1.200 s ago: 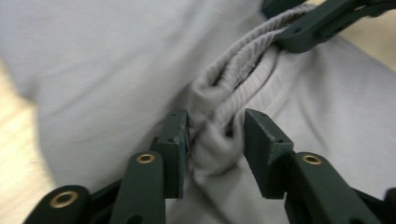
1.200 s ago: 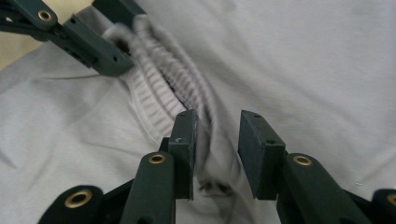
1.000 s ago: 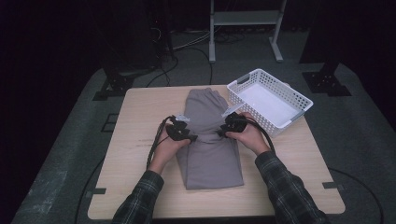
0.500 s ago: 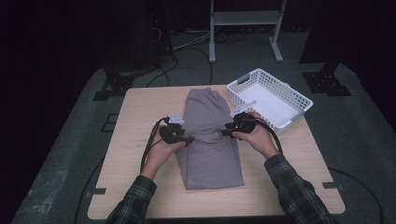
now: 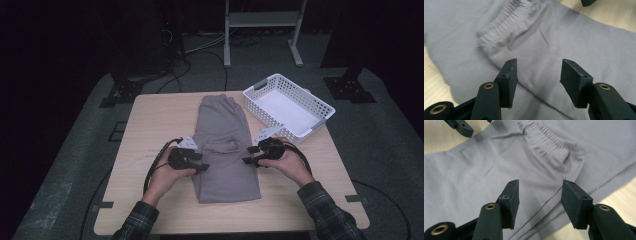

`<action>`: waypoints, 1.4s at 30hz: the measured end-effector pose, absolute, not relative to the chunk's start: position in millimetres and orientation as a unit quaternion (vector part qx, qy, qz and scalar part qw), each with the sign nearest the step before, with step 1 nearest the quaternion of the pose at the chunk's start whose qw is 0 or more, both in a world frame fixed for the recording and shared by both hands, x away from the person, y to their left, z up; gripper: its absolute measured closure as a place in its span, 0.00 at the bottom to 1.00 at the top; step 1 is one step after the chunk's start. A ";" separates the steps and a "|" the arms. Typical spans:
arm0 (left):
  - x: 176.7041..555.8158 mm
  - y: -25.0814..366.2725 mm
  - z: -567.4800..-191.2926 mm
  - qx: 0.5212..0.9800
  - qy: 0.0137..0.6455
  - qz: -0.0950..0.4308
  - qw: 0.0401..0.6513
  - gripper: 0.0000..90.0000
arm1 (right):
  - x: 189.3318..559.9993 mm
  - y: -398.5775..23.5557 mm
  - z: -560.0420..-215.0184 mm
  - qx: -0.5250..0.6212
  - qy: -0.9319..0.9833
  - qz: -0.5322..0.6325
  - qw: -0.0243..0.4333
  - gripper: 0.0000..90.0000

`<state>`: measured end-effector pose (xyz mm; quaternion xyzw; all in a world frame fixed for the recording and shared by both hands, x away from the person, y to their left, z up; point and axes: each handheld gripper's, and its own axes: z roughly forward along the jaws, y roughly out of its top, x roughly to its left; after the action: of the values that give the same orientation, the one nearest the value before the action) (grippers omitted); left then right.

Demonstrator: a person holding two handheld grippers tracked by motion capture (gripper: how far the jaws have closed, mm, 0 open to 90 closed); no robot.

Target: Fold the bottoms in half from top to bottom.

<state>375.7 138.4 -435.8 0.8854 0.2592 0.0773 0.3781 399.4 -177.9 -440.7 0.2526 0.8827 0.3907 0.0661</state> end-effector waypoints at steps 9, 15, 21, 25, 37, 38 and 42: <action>354.2 139.6 -434.4 0.880 0.258 0.069 0.392 0.55 | 374.6 -183.5 -440.0 0.245 0.885 0.390 0.069 0.60; 334.5 140.4 -432.3 0.889 0.237 0.063 0.387 0.54 | 353.8 -190.8 -441.9 0.227 0.889 0.394 0.057 0.59; 311.6 141.7 -434.7 0.894 0.218 0.048 0.389 0.53 | 333.6 -198.5 -445.8 0.199 0.894 0.400 0.045 0.55; 300.1 142.2 -438.6 0.900 0.204 0.040 0.383 0.53 | 325.4 -200.7 -449.5 0.185 0.897 0.399 0.040 0.55; 286.0 133.0 -447.2 0.910 0.164 0.036 0.378 0.48 | 313.5 -184.7 -466.7 0.129 0.919 0.371 0.015 0.40; 285.6 131.8 -448.8 0.911 0.165 0.034 0.377 0.48 | 313.9 -183.4 -468.2 0.126 0.921 0.368 0.018 0.40; 285.6 128.6 -454.9 0.919 0.158 0.037 0.359 0.48 | 315.3 -180.5 -472.6 0.112 0.924 0.364 0.030 0.39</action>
<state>285.6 128.6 -454.9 0.9193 0.1580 0.0369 0.3585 315.3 -180.5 -472.6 0.1121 0.9241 0.3642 0.0304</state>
